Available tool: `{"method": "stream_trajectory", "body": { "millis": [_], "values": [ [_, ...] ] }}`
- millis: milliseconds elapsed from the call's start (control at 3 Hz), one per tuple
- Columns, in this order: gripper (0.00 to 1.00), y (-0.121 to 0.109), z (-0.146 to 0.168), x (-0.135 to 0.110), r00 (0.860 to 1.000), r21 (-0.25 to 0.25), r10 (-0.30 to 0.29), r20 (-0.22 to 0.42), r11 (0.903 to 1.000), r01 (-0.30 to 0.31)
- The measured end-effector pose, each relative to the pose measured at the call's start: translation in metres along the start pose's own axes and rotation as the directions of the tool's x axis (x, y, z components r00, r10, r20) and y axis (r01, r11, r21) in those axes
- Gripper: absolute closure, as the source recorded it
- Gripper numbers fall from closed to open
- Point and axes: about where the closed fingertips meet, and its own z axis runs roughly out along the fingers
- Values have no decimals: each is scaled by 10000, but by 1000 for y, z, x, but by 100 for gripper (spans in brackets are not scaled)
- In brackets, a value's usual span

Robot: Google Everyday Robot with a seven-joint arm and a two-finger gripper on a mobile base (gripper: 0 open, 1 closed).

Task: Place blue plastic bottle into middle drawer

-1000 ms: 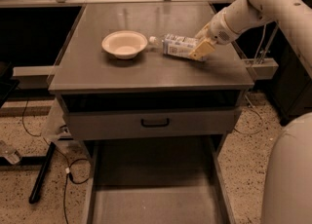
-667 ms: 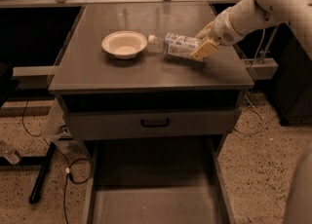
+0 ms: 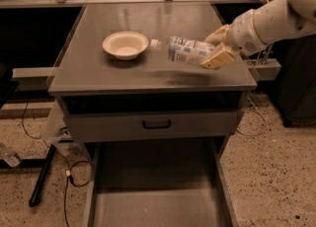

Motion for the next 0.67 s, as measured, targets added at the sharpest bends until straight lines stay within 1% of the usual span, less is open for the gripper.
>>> {"method": "stream_trajectory", "body": {
  "millis": [333, 667],
  "values": [
    [100, 37, -33, 5, 9983, 299, -555, -183, 9980, 560],
    [100, 87, -62, 22, 9951, 653, -859, -489, 9939, 890]
  ]
}}
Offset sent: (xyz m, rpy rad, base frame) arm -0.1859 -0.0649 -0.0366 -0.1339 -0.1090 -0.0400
